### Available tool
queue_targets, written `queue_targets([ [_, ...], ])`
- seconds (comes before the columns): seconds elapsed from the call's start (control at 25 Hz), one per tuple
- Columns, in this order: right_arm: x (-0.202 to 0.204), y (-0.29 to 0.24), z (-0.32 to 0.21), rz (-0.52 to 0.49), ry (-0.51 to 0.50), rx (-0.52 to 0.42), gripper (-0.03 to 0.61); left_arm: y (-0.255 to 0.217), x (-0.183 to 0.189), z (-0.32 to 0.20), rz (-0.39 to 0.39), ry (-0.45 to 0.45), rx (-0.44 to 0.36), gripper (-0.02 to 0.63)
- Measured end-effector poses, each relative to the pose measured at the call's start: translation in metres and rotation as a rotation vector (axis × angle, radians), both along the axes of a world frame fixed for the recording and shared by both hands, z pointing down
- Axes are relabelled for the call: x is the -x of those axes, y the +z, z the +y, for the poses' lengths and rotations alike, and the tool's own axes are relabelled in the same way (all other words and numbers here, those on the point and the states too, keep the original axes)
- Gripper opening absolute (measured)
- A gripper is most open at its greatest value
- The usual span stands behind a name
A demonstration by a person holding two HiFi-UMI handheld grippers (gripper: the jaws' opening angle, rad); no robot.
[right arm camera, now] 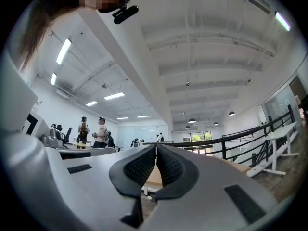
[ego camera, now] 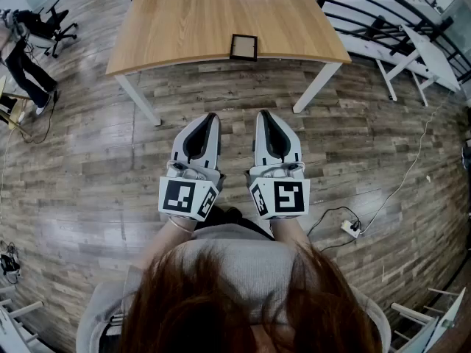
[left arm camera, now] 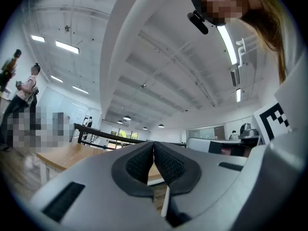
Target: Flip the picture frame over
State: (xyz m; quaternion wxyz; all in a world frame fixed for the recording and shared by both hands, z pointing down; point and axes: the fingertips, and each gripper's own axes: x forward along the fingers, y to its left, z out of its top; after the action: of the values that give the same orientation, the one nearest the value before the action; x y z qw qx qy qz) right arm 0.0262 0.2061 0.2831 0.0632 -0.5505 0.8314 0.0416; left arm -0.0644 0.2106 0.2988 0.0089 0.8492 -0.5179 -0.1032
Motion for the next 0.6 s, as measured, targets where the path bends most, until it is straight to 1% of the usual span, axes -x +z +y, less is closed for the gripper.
queue_targets([
  [0.16, -0.005, 0.008, -0.011, -0.011, -0.012, 0.026, 0.017, 0.013, -0.004, -0.006, -0.012, -0.019, 0.032, 0.008],
  [0.32, -0.004, 0.009, -0.028, -0.008, -0.023, 0.018, 0.017, 0.013, -0.003, -0.023, -0.002, -0.032, 0.024, 0.008],
  [0.44, 0.002, 0.013, -0.052, 0.004, -0.035, 0.028, 0.017, 0.016, -0.001, -0.046, 0.003, -0.034, 0.027, 0.008],
  [0.6, 0.006, 0.021, -0.094, 0.017, -0.031, 0.033, 0.017, 0.021, -0.002, -0.091, 0.013, -0.013, 0.018, 0.008],
])
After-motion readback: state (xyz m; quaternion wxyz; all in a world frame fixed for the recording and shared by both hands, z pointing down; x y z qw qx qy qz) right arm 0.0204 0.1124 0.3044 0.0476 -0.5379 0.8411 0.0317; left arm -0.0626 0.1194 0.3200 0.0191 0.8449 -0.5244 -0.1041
